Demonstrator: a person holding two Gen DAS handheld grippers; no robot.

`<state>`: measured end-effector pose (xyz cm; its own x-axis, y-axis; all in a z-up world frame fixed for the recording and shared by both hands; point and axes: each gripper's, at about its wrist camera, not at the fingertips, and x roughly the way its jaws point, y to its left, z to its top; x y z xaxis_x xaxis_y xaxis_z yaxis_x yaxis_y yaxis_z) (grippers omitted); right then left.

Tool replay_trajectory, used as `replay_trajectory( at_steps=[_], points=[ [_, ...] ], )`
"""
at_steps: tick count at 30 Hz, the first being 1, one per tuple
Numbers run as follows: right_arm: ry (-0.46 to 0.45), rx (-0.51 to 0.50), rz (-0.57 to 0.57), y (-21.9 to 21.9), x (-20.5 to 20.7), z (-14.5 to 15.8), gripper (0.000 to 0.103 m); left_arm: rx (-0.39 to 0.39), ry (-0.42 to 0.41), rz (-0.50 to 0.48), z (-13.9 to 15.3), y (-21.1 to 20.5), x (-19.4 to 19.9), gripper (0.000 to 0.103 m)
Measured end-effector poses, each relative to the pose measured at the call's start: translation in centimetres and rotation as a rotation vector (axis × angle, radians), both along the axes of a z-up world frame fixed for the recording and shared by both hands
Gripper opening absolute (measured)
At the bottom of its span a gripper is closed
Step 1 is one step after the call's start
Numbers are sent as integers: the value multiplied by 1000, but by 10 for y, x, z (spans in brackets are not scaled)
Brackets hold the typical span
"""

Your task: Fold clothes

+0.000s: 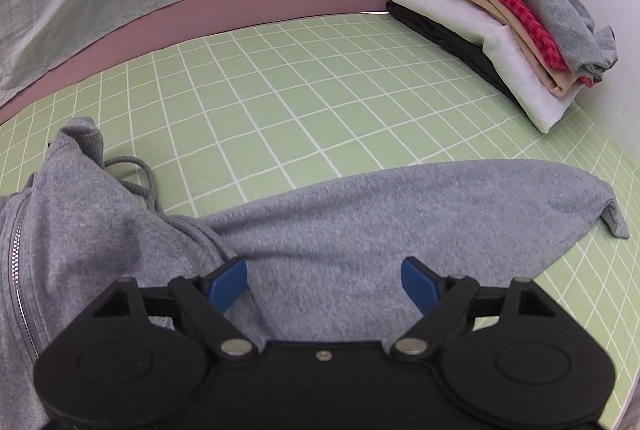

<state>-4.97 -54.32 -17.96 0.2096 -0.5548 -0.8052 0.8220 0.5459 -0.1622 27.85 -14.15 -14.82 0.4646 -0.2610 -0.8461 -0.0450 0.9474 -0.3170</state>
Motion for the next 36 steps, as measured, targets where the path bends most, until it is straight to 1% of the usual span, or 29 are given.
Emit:
replay_trajectory(
  at_steps=[2,5,6,7,8,9,10,11,12,15,17,20,26,29,33,35,36],
  points=[
    [16,-13,7,3,7,1,85,-45,0,7,-6,-3,11,103],
    [27,-25,34,6,13,2,85,31,16,27,-16,-13,25,100],
    [32,-28,40,6,14,2,85,47,23,29,-19,-14,28,93],
    [40,-29,44,7,16,2,85,53,34,24,-22,-14,29,78],
    [46,-28,46,7,17,2,85,59,44,19,-24,-13,30,72],
    [50,-26,49,7,17,2,85,72,46,19,-25,-12,29,58],
    [52,-21,51,7,18,1,85,90,41,20,-25,-10,26,37],
    [53,-18,53,8,18,1,85,105,35,20,-24,-7,23,22],
    [52,-16,52,9,17,1,85,102,25,21,-22,-2,19,11],
    [48,-10,52,11,15,0,85,71,-31,15,-8,14,3,10],
    [36,-7,52,12,13,1,85,71,-101,-5,11,25,-12,10],
    [17,-4,55,15,9,4,85,46,-190,-19,38,47,-41,10],
    [-12,-6,73,22,-4,10,85,119,-220,178,47,114,-86,10],
    [-5,-5,85,26,-12,7,85,156,-234,277,51,147,-109,10],
    [-7,27,86,30,-21,0,85,206,-250,405,57,191,-138,10],
    [-9,33,85,32,-26,-2,85,253,-208,420,46,198,-143,10],
    [-12,37,82,33,-28,-3,85,258,-188,422,41,200,-145,10]
  ],
)
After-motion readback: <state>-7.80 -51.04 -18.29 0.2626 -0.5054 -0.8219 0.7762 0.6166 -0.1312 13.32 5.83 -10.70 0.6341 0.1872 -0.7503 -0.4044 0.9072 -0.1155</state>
